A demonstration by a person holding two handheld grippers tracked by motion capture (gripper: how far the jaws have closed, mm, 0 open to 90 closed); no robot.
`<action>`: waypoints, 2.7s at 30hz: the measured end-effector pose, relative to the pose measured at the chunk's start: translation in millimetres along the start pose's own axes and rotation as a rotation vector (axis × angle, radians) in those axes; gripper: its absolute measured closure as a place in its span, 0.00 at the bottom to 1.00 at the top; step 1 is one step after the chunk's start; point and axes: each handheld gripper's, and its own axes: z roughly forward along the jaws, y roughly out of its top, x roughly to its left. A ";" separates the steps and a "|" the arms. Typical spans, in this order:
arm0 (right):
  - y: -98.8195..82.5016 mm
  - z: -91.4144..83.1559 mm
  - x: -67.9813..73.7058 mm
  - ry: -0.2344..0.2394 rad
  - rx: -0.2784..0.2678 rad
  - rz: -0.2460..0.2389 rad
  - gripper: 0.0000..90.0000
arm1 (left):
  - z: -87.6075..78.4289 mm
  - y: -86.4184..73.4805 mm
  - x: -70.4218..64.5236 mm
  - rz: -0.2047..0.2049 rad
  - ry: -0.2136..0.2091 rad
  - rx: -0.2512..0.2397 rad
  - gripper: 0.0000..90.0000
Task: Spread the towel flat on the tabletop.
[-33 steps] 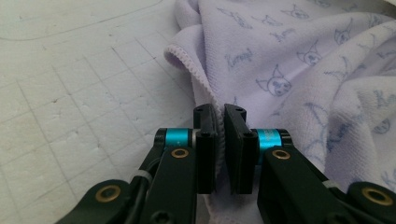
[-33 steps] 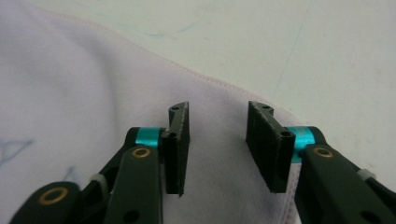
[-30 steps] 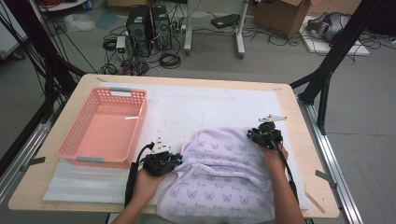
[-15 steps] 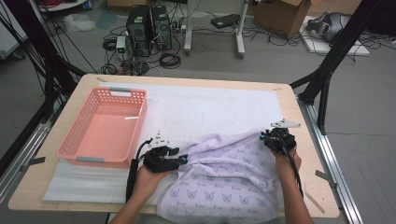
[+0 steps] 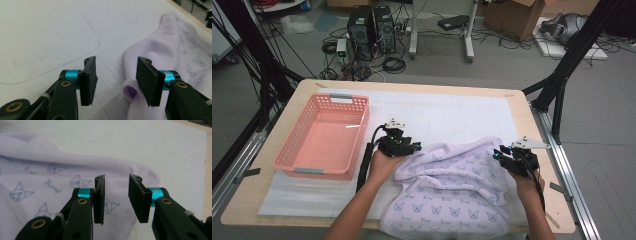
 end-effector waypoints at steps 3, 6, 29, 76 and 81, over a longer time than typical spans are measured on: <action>-4.1 0.7 0.7 0.017 0.004 -0.008 0.73 | 15.7 -0.1 -5.5 0.025 -0.029 0.048 0.56; -5.8 1.4 2.7 0.036 0.000 -0.013 0.73 | 28.8 -2.9 -15.8 0.071 -0.048 0.073 0.54; -6.1 3.1 3.9 0.041 -0.010 -0.009 0.72 | -1.8 8.6 16.6 0.028 0.240 -0.116 0.54; 46.3 49.0 -33.7 -0.038 -0.019 0.059 0.66 | -10.1 -9.6 22.2 0.023 0.398 -0.101 0.98; 37.3 37.5 -33.0 -0.016 -0.012 0.057 0.65 | -12.2 -10.6 26.5 -0.026 0.341 -0.105 0.85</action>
